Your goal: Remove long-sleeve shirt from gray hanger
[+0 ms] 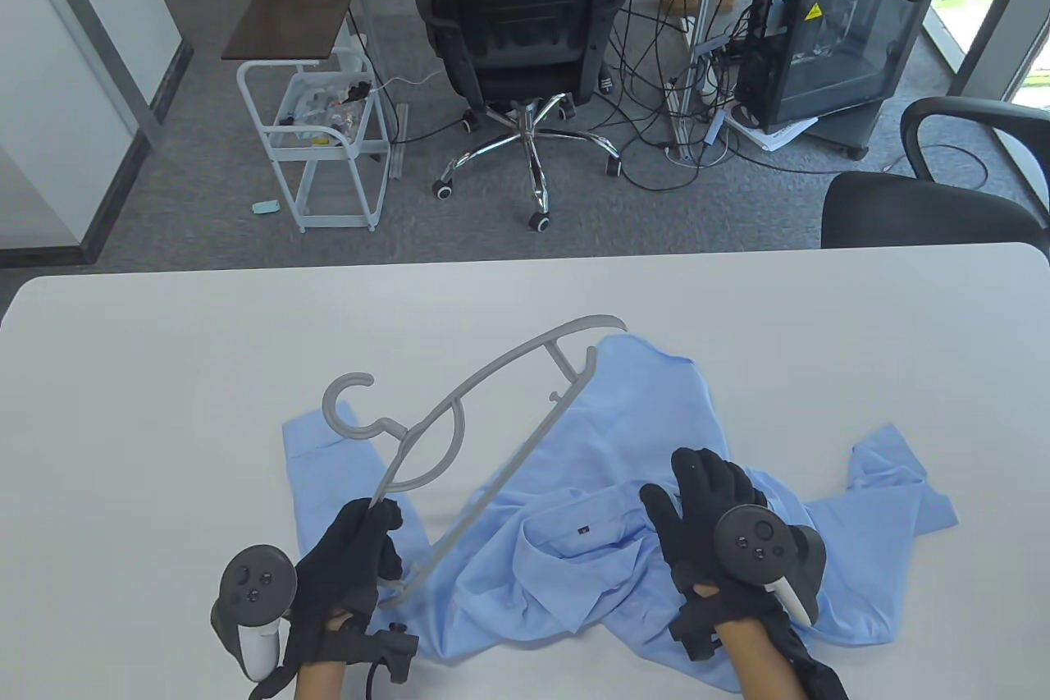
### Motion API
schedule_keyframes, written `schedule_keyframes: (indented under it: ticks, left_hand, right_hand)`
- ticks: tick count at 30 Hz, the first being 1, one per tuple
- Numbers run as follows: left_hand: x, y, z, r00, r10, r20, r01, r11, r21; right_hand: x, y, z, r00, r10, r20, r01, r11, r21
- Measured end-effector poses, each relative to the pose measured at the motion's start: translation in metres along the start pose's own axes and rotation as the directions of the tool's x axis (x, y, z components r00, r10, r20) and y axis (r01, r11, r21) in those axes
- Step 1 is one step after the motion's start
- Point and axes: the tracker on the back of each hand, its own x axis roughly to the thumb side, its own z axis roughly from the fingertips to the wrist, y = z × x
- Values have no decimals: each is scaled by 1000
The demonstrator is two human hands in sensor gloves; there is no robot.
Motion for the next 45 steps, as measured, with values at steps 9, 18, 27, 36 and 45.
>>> schedule_keyframes:
  ticks: [9, 18, 27, 36, 45]
  left_hand:
    - [-3, 3, -2, 999, 41, -15, -41, 999, 4]
    - [-3, 5, -1, 997, 69, -38, -68, 998, 14]
    - [-13, 9, -5, 991, 79, -111, -73, 995, 62]
    - [-22, 13, -7, 978, 108, -179, -89, 990, 110]
    - [-35, 15, -9, 959, 104, -264, -58, 983, 175]
  right_hand:
    - [-2, 0, 0, 1000, -22, -12, 22, 1000, -4]
    - [0, -3, 3, 998, -64, 27, 65, 996, -68]
    - [-1, -3, 2, 998, -65, 22, 66, 996, -53]
    - [-2, -3, 2, 997, -71, 20, 72, 996, -54]
    - [-2, -2, 1, 998, -68, 17, 68, 997, -48]
